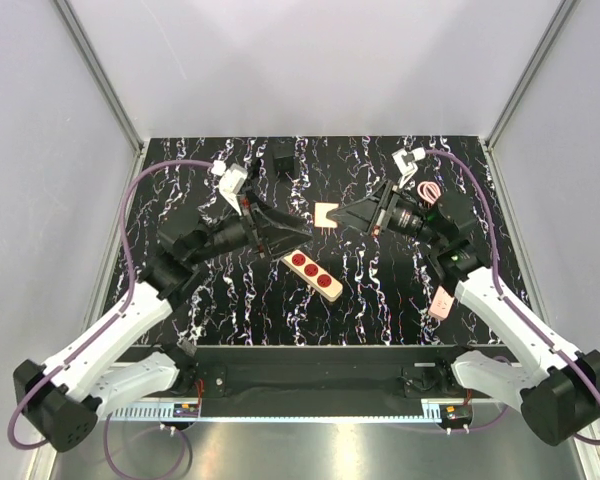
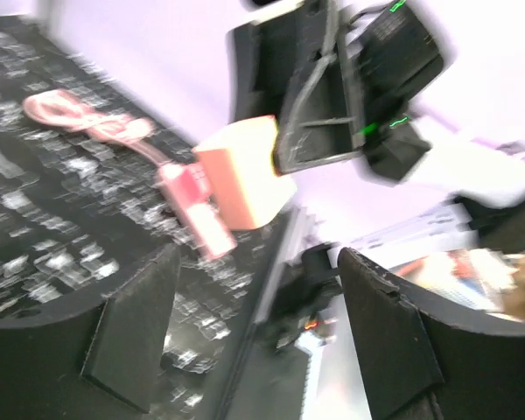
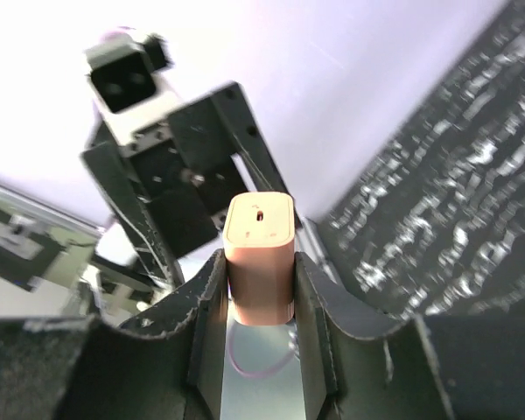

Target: Insert the plug

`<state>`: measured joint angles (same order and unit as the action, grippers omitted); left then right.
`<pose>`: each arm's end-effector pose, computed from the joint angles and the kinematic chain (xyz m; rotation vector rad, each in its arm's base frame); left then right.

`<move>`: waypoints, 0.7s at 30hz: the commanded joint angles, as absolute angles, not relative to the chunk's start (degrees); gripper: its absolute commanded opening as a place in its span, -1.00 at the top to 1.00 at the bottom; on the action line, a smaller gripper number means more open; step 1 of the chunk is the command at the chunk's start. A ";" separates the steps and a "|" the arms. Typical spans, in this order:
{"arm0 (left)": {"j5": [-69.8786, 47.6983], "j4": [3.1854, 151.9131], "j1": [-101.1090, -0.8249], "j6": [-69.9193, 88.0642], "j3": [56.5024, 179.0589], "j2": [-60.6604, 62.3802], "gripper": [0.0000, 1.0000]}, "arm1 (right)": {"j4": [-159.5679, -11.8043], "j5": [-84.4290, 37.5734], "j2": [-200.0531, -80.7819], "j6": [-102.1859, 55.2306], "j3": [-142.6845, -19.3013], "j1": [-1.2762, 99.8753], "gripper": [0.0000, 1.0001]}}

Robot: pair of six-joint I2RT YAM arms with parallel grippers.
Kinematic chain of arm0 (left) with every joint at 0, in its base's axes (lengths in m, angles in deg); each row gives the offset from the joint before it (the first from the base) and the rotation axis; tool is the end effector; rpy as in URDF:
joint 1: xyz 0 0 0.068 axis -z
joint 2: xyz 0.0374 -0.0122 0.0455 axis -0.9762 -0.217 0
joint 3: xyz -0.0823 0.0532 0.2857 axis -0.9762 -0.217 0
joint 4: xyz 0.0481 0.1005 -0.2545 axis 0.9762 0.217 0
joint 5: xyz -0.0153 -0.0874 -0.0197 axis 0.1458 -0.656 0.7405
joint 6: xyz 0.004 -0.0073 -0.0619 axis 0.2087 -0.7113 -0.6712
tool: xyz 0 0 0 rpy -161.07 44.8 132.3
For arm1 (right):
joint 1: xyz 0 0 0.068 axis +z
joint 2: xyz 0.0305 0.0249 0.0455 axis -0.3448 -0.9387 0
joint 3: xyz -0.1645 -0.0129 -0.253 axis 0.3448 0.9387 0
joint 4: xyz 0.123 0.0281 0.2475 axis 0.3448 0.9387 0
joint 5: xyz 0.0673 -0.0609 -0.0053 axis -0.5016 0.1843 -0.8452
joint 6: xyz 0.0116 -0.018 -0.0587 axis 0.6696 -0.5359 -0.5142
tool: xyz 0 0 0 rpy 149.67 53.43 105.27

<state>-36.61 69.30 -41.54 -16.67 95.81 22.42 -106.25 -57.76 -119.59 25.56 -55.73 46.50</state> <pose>0.1666 -0.1535 0.4074 0.5156 1.5725 -1.4323 0.2104 0.1396 0.4021 -0.2867 1.6527 1.6376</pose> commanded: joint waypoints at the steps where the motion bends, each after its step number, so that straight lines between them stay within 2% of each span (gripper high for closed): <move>1: -43.52 49.35 -42.05 -30.47 94.22 20.02 -0.53 | -125.55 -55.95 -118.93 34.74 -53.52 46.98 1.00; 5: -44.93 38.73 -42.05 -35.23 93.60 16.68 -0.51 | -125.75 -55.69 -117.44 35.10 -53.09 46.89 1.00; 14: -44.23 35.18 -41.61 -36.04 94.57 12.55 -0.35 | -130.57 -55.16 -117.08 38.87 -50.01 47.07 1.00; 21: -45.01 35.44 -40.91 -35.25 95.62 11.14 -0.07 | -132.33 -54.37 -117.43 39.58 -47.64 47.07 1.00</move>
